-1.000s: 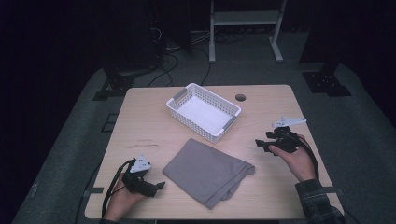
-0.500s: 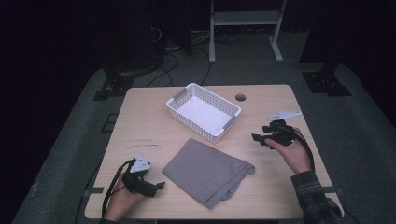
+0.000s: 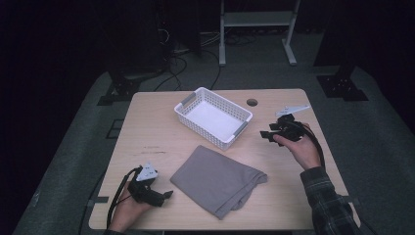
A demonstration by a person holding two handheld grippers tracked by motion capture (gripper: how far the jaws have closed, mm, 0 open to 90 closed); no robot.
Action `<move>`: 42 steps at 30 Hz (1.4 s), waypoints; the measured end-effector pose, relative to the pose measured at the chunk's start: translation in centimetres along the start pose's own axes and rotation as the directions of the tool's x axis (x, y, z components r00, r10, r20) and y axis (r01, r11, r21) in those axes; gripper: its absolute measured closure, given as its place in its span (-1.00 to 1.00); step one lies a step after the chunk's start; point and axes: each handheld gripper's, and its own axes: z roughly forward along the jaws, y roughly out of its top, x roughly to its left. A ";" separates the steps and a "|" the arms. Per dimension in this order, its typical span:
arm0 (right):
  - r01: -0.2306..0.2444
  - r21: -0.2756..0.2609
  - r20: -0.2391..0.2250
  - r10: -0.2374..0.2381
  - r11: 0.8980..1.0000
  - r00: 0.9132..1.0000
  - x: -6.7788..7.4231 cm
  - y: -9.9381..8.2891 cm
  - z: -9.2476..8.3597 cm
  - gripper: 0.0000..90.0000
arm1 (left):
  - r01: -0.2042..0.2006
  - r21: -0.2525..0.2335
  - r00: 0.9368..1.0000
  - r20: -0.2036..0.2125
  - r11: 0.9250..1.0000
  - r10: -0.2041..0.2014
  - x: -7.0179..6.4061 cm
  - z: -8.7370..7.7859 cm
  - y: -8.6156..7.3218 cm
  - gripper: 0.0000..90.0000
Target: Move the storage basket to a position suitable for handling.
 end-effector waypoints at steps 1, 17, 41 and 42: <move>0.003 0.002 0.001 -0.003 1.000 1.000 0.0 0.1 0.1 -0.01 | 0.000 0.000 1.000 0.000 1.000 0.000 0.0 0.0 0.0 -1.00; -0.002 0.009 -0.004 0.002 1.000 1.000 -0.8 2.3 2.0 -0.03 | -0.001 0.003 1.000 0.000 1.000 0.001 0.0 0.0 0.0 -1.00; 0.020 0.042 0.006 -0.020 0.999 1.000 -2.0 5.6 4.9 0.01 | -0.001 0.003 1.000 0.000 1.000 0.001 0.0 0.0 0.0 -1.00; 0.022 0.044 0.007 -0.022 0.999 1.000 -2.0 5.7 5.1 0.01 | -0.001 0.003 1.000 0.001 1.000 0.001 0.0 0.0 0.0 -1.00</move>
